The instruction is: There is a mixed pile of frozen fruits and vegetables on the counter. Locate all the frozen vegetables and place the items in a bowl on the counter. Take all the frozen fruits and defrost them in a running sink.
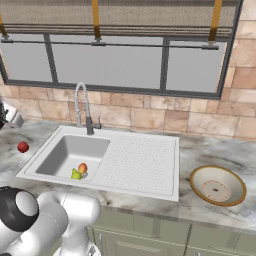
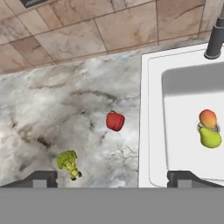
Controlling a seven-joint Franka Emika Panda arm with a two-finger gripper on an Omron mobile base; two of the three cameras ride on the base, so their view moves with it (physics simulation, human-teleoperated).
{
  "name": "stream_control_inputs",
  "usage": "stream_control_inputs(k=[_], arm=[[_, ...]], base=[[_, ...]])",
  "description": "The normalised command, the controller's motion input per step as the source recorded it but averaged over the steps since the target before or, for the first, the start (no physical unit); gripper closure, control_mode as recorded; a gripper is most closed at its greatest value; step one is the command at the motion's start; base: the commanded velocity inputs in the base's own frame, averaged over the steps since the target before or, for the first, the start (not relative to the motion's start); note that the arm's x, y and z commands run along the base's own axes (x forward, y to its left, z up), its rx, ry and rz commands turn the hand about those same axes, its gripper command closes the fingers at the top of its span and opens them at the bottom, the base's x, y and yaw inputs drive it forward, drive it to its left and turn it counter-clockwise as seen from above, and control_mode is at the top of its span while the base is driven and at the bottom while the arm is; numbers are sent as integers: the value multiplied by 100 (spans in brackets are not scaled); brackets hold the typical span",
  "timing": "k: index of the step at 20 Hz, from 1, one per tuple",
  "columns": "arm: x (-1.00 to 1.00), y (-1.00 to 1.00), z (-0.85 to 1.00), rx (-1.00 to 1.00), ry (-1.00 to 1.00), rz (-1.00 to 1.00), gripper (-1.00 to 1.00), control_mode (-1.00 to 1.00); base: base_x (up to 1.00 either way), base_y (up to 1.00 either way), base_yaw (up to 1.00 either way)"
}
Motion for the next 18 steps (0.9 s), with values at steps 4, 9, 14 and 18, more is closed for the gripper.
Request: stream_control_inputs(k=[4, 9, 14, 18], arm=[[15, 0, -20, 0, 2, 1, -100, -100], [20, 0, -26, 0, 1, 1, -100, -100], [17, 4, -31, 0, 0, 2, -100, -100], [23, 14, -27, 0, 0, 0, -100, -100]], base=[[0, 0, 0], [0, 0, 0], [0, 0, 0], [0, 0, 0]])
